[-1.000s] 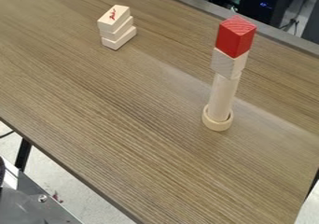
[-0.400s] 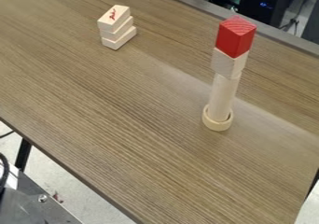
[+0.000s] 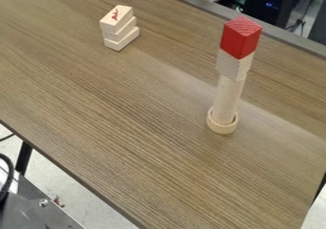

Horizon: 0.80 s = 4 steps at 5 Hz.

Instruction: Put the cube on top of the red cube

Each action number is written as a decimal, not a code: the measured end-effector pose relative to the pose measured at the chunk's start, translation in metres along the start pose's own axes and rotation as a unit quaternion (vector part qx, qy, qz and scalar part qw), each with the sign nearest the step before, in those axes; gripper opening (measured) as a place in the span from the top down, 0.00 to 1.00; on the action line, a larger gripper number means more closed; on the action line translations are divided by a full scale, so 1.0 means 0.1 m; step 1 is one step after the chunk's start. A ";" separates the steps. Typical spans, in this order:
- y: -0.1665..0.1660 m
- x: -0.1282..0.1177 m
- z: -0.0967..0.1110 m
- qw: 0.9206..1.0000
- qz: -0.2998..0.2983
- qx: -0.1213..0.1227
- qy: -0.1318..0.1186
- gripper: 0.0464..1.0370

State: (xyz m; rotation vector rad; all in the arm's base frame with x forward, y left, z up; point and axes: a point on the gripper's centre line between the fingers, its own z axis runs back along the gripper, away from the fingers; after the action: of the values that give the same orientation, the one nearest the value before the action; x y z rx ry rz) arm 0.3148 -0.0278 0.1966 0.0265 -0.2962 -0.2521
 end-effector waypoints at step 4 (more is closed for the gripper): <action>-0.32 0.07 -0.07 0.999 -0.045 0.000 -0.007 0.45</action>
State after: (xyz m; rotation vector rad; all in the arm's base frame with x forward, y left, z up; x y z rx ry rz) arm 0.3155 -0.0608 0.1900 0.0374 -0.3089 -0.3418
